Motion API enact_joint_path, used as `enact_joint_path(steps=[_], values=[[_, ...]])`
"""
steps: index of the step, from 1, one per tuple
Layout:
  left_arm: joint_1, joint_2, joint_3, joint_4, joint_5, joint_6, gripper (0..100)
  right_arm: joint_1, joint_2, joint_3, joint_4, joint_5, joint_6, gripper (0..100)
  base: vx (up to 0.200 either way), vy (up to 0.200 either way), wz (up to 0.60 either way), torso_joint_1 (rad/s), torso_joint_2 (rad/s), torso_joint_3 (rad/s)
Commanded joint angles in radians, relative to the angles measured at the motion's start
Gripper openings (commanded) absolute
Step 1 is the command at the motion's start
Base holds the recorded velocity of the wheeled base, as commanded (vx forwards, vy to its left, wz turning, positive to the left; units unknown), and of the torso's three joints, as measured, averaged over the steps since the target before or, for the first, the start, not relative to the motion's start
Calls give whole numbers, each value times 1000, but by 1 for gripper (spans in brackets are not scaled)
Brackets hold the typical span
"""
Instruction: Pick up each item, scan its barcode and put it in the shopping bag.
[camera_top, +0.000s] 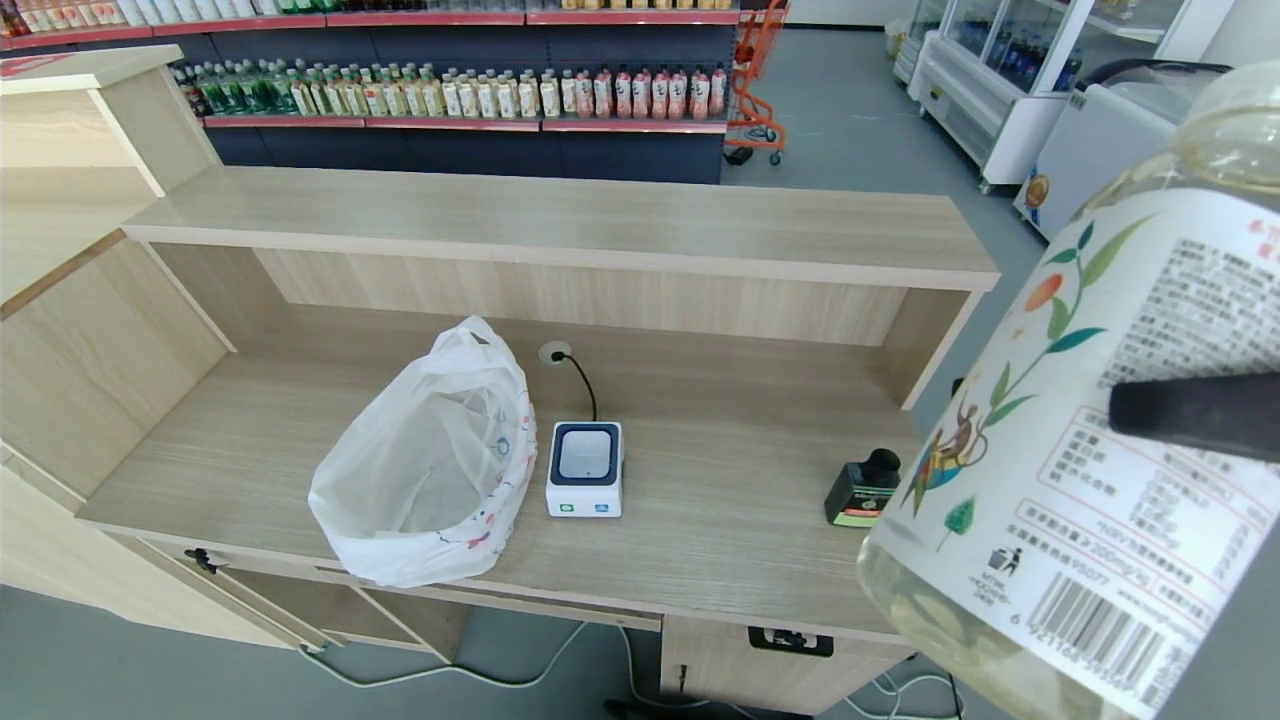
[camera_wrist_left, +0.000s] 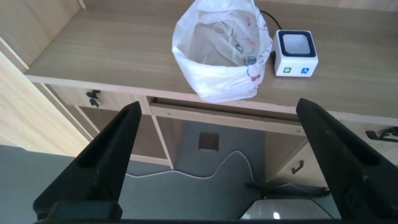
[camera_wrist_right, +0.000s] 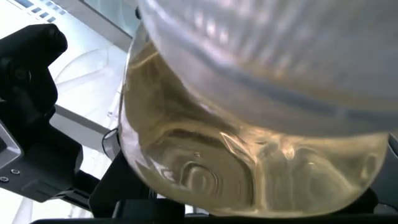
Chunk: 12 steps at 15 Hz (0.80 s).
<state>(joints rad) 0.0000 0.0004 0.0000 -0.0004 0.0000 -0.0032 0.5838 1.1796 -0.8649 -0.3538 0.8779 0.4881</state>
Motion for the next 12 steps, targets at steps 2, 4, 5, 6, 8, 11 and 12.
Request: enact_joint_path(steps=[2,4,5,6,8,11,12], values=[[0,1,0,-1,0,-1,100,-1,2,3,-1,0,0,0,0,0,0,0,0,0],[0,1,0,-1,0,-1,100,-2,-1,4,-1,-2,-2,0,0,0,0,0,0,0],[0,1,0,-1,0,-1,100,-4,-1,9,-1,-5,-2,0,0,0,0,0,0,0],[0,1,0,0,0,-1,100,-7,0,14,-1,-8,-8,0,0,0,0,0,0,0],[0,1,0,-1,0,-1,100,-59,23,29,-1,-25,-138,0,0,0,0,0,0,0],[0,1,0,-1,0,-1,100,-180,100,135,-10,-542,-602,0,0,0,0,0,0,0],[0,1,0,-1,0,0,100,-196,101,155,-40,-703,-631,0,0,0,0,0,0,0]])
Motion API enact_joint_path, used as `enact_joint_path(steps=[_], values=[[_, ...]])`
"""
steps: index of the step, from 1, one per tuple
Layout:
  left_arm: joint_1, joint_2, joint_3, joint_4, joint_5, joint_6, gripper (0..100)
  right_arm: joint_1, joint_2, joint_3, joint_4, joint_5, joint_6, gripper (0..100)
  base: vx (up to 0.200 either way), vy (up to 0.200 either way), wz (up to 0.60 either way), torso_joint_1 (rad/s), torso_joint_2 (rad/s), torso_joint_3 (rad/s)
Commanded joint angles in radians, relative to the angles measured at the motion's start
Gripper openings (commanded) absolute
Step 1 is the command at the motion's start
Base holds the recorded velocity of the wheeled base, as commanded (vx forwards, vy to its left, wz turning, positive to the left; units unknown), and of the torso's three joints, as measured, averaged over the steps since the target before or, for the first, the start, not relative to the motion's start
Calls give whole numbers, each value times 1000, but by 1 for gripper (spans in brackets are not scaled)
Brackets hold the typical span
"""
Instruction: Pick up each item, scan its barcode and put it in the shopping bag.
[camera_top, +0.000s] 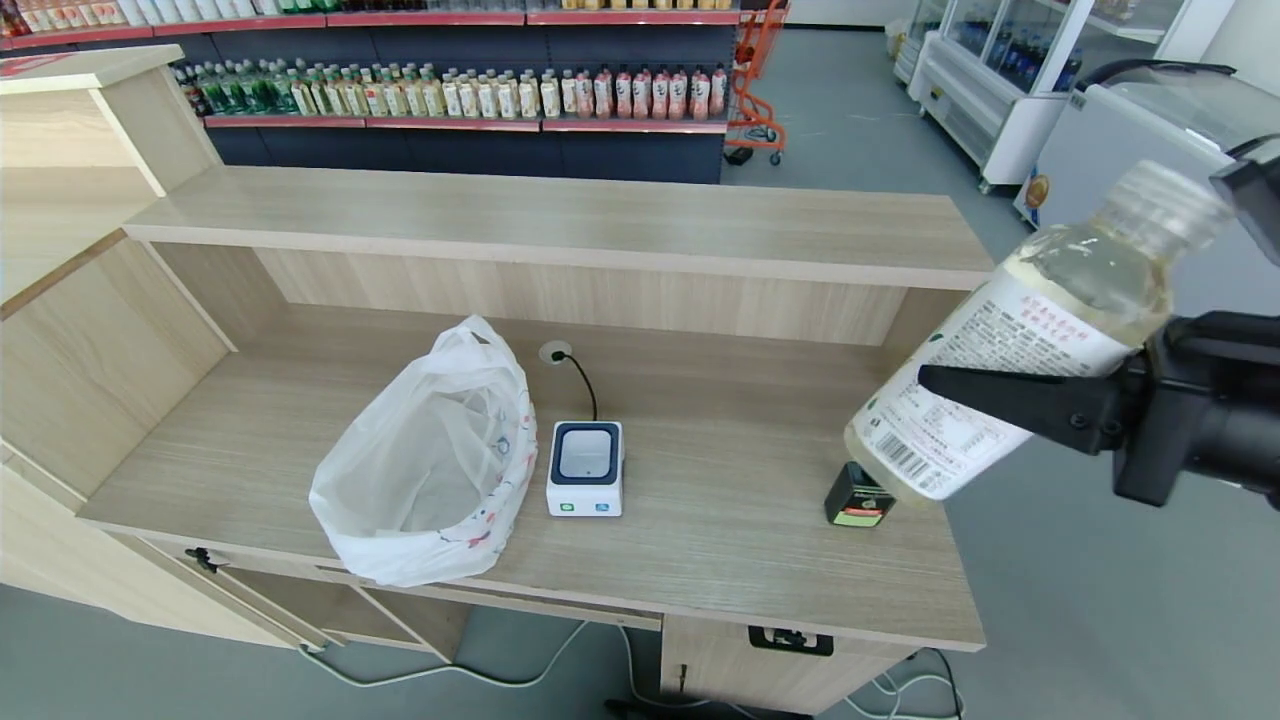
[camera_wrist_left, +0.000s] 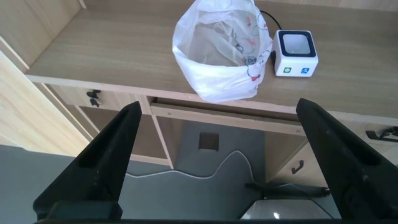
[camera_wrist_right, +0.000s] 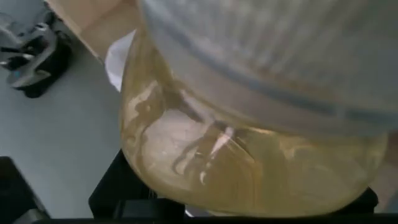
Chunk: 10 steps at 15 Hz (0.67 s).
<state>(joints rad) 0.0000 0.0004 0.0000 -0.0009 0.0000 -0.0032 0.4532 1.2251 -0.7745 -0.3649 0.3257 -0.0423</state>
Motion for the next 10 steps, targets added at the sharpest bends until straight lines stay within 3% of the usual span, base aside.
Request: enact_joint_path(steps=[1,4,10], values=[[0,1,0,-1,0,0,100,-67,50,90,-85,-277,-105,0,0,0,0,0,0,0],[0,1,0,-1,0,0,100,-102,43,138,-160,-409,-266,0,0,0,0,0,0,0],[0,1,0,1,0,0,100,-246,43,202,-227,-410,-527,0,0,0,0,0,0,0]])
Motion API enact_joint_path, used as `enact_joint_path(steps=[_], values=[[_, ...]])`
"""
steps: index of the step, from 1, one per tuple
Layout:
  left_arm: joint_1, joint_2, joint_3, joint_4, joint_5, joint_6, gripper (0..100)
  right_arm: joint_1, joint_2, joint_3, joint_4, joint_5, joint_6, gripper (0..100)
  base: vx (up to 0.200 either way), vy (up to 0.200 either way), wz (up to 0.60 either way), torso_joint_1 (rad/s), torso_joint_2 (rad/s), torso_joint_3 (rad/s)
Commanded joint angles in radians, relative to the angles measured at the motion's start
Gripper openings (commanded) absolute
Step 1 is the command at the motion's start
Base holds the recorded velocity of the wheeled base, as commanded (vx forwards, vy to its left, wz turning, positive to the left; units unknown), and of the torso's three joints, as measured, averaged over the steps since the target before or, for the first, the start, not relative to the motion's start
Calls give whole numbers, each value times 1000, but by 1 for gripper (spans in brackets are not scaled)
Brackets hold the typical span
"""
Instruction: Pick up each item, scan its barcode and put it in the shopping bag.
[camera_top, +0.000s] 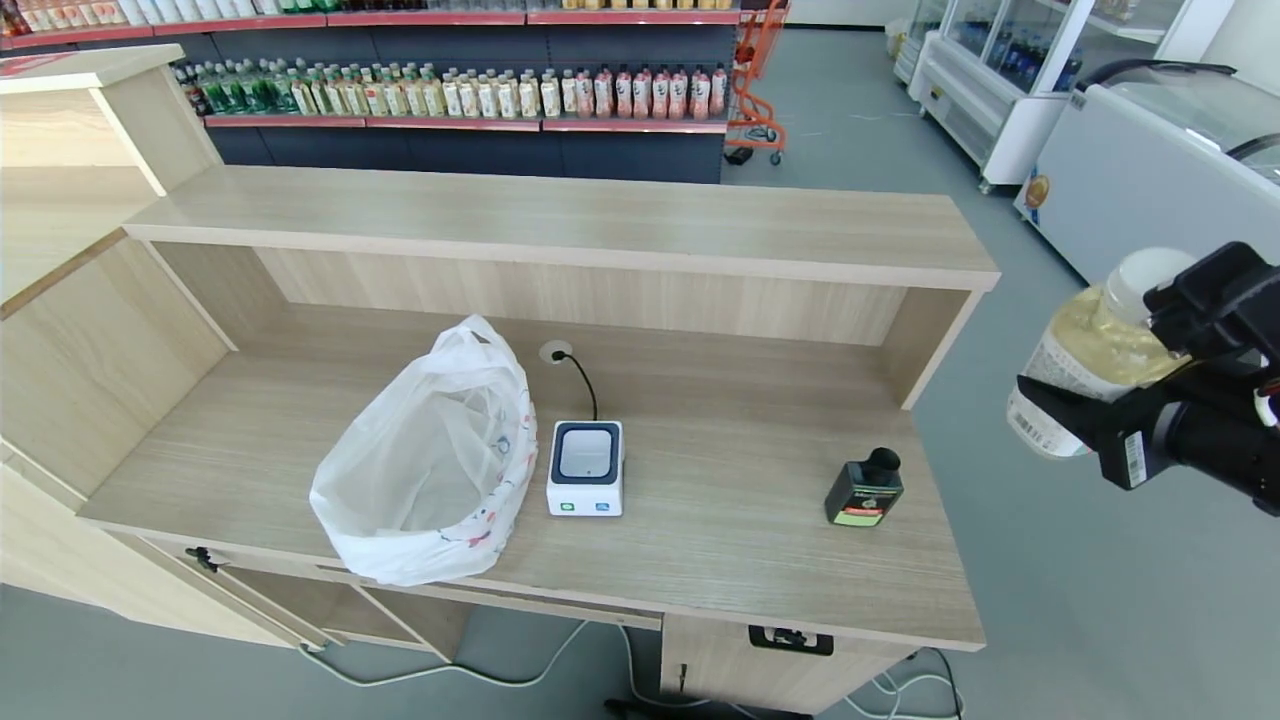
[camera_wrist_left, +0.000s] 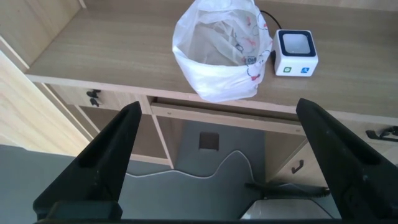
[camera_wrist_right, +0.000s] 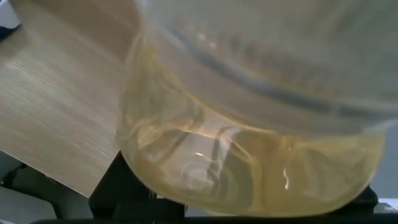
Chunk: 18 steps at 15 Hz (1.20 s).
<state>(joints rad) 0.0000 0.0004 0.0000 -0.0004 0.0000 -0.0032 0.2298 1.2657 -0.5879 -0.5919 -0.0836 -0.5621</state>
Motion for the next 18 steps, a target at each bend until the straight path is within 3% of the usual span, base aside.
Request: enact_joint_path(steps=[1,10,18], values=[[0,1,0,-1,0,0,100,-23,1,19,-2,-1,-10,0,0,0,0,0,0,0],[0,0,0,-1,0,-1,100,-12,-71,112,0,-36,-21,0,0,0,0,0,0,0],[0,0,0,0,0,0,100,19,-42,148,0,-28,-21,0,0,200,0,1,1,2]])
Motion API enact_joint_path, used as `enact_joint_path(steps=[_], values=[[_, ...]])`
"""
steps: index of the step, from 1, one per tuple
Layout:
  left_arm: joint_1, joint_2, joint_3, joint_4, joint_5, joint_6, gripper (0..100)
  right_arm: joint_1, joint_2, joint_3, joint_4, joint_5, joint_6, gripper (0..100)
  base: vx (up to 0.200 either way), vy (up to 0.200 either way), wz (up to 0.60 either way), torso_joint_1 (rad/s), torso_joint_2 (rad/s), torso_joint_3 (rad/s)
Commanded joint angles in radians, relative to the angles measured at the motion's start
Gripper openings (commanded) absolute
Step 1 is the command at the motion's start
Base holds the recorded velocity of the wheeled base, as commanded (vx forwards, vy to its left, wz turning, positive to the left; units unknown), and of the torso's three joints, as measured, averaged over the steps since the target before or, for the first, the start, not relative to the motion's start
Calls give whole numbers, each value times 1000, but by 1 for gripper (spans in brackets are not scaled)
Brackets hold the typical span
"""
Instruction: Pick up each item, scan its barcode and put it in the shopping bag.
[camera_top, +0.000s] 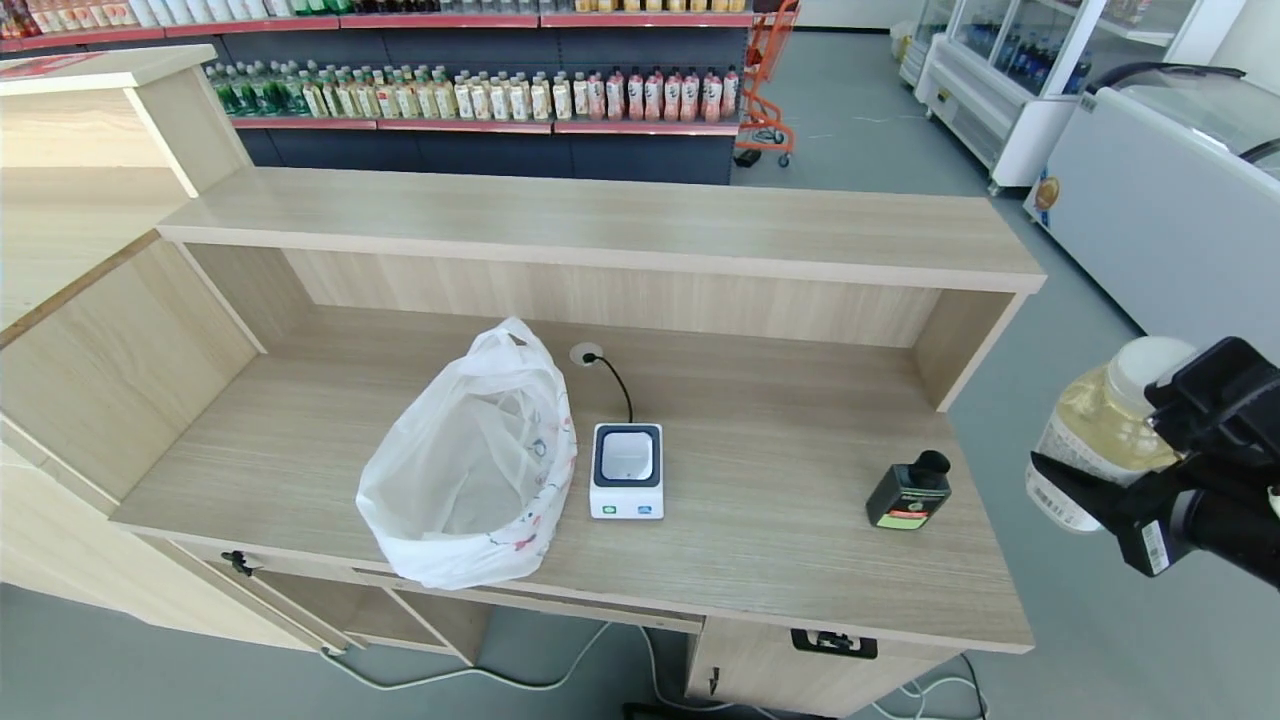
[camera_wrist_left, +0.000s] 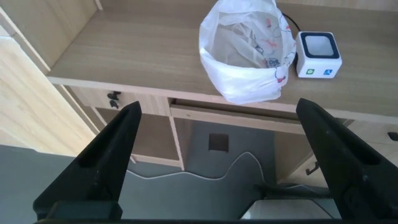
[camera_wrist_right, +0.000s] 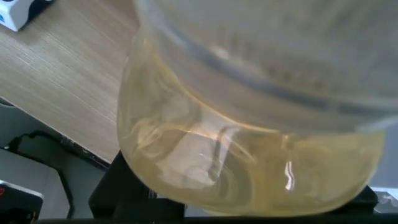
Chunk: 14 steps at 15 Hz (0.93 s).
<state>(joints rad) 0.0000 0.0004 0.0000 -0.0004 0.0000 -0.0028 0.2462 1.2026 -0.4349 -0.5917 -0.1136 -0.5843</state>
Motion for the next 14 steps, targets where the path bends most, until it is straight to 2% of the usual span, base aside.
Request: enact_joint_path(steps=[1,4,6,9,13,14], values=[[0,0,-2,0,0,1,100,2,42,-13,-2,5,3,0,0,200,0,7,2,-7],[0,0,0,0,0,3,100,2,157,-70,-40,38,0,0,0,200,0,2,2,2],[0,0,0,0,0,3,100,2,272,-130,-131,63,-3,0,0,200,0,7,7,5],[0,0,0,-1,0,3,100,4,519,-275,-313,154,-5,0,0,200,0,2,2,2],[0,0,0,-1,0,3,100,12,720,-403,-389,256,-32,0,0,200,0,4,2,1],[0,0,0,-1,0,4,100,12,761,-426,-413,287,-55,0,0,0,0,0,0,0]])
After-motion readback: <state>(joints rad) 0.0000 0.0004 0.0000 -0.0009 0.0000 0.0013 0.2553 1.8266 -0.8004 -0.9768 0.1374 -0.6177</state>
